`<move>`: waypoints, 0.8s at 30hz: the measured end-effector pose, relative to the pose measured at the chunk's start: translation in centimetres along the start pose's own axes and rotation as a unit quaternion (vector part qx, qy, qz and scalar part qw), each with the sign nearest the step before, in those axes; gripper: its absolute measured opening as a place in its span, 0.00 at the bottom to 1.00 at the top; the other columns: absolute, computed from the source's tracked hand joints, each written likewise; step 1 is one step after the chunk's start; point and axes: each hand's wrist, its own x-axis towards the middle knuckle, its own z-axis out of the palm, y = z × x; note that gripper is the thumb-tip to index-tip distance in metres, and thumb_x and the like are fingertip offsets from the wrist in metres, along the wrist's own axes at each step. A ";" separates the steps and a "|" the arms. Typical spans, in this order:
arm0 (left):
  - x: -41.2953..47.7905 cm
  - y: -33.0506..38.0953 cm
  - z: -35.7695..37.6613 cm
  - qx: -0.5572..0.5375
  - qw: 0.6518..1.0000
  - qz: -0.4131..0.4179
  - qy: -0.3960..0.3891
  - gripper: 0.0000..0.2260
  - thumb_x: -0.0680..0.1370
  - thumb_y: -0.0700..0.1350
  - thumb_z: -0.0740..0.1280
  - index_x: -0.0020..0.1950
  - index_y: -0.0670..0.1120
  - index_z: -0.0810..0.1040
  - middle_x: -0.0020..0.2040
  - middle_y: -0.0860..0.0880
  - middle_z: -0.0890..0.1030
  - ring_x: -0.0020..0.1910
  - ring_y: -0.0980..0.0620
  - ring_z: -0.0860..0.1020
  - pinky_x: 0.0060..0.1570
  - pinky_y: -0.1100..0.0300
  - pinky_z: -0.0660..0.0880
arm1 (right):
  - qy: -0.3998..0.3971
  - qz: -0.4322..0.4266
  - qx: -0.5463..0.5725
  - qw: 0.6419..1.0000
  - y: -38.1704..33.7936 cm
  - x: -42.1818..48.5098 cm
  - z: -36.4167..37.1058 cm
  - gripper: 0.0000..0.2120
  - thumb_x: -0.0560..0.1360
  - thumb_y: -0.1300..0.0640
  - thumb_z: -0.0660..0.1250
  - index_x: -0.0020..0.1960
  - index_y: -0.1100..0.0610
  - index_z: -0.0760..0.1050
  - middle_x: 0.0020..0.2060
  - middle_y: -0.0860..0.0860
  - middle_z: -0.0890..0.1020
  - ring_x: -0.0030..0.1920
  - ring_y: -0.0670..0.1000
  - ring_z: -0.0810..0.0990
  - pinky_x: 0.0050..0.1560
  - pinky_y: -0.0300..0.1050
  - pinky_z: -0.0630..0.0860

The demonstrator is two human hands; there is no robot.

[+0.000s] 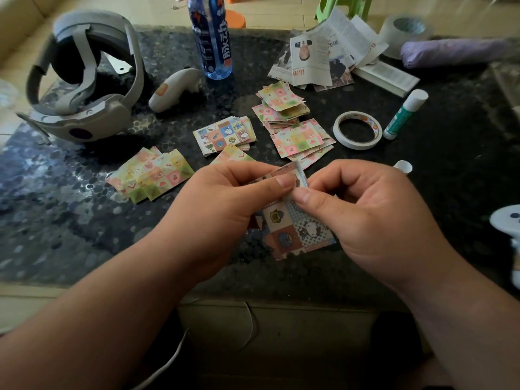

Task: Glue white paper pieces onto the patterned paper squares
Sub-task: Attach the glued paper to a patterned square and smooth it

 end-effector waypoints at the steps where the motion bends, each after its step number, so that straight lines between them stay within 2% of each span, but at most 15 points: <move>1: 0.0 0.1 0.0 -0.009 1.000 0.000 0.004 0.04 0.71 0.43 0.72 0.41 0.44 0.86 0.40 0.43 0.85 0.41 0.48 0.85 0.41 0.56 0.81 | 0.000 0.000 0.000 1.000 0.0 0.0 0.0 0.05 0.75 0.55 0.74 0.42 0.56 0.82 0.38 0.50 0.86 0.41 0.50 0.87 0.41 0.54 0.85; 4: 0.1 0.2 0.1 -0.036 0.999 -0.002 0.013 0.05 0.71 0.42 0.72 0.42 0.42 0.86 0.40 0.42 0.85 0.39 0.48 0.84 0.38 0.56 0.82 | -0.007 0.003 0.003 1.000 0.2 0.1 0.1 0.05 0.75 0.55 0.74 0.42 0.56 0.83 0.39 0.51 0.87 0.43 0.51 0.87 0.43 0.57 0.85; 7: 0.2 0.2 0.1 -0.072 0.997 -0.024 0.027 0.10 0.71 0.43 0.72 0.48 0.37 0.84 0.44 0.38 0.85 0.42 0.45 0.84 0.44 0.50 0.83 | -0.022 0.008 0.000 1.000 0.2 0.2 0.1 0.05 0.76 0.55 0.73 0.43 0.55 0.83 0.41 0.49 0.87 0.45 0.49 0.87 0.46 0.55 0.85; 11: 0.2 0.6 -0.4 -0.062 0.998 -0.027 0.014 0.08 0.68 0.43 0.73 0.44 0.41 0.83 0.43 0.41 0.85 0.42 0.45 0.84 0.48 0.47 0.82 | -0.035 0.013 -0.005 0.999 0.3 0.2 0.0 0.05 0.76 0.56 0.73 0.42 0.56 0.83 0.41 0.49 0.87 0.46 0.49 0.87 0.46 0.55 0.85; 16: 0.3 0.7 -0.9 0.022 1.000 0.001 0.010 0.07 0.68 0.45 0.73 0.42 0.44 0.87 0.44 0.41 0.86 0.42 0.48 0.84 0.41 0.55 0.82 | -0.060 0.036 -0.001 0.998 0.3 0.3 -0.2 0.05 0.76 0.57 0.73 0.41 0.56 0.83 0.40 0.52 0.87 0.45 0.53 0.87 0.45 0.61 0.84; 21: 0.3 0.6 -0.8 0.007 0.999 -0.003 0.034 0.08 0.66 0.44 0.74 0.41 0.41 0.85 0.39 0.41 0.85 0.37 0.48 0.83 0.37 0.58 0.82 | -0.062 0.046 0.018 0.997 0.2 0.3 -0.3 0.06 0.76 0.57 0.73 0.41 0.56 0.83 0.41 0.51 0.87 0.46 0.52 0.87 0.47 0.61 0.84; 24: 0.3 0.7 -0.8 -0.006 0.999 -0.008 0.047 0.08 0.66 0.44 0.74 0.39 0.39 0.84 0.38 0.41 0.84 0.38 0.46 0.83 0.41 0.56 0.82 | -0.052 0.054 0.031 0.997 0.3 0.4 -0.5 0.07 0.76 0.57 0.73 0.41 0.58 0.83 0.40 0.52 0.87 0.46 0.53 0.87 0.48 0.63 0.84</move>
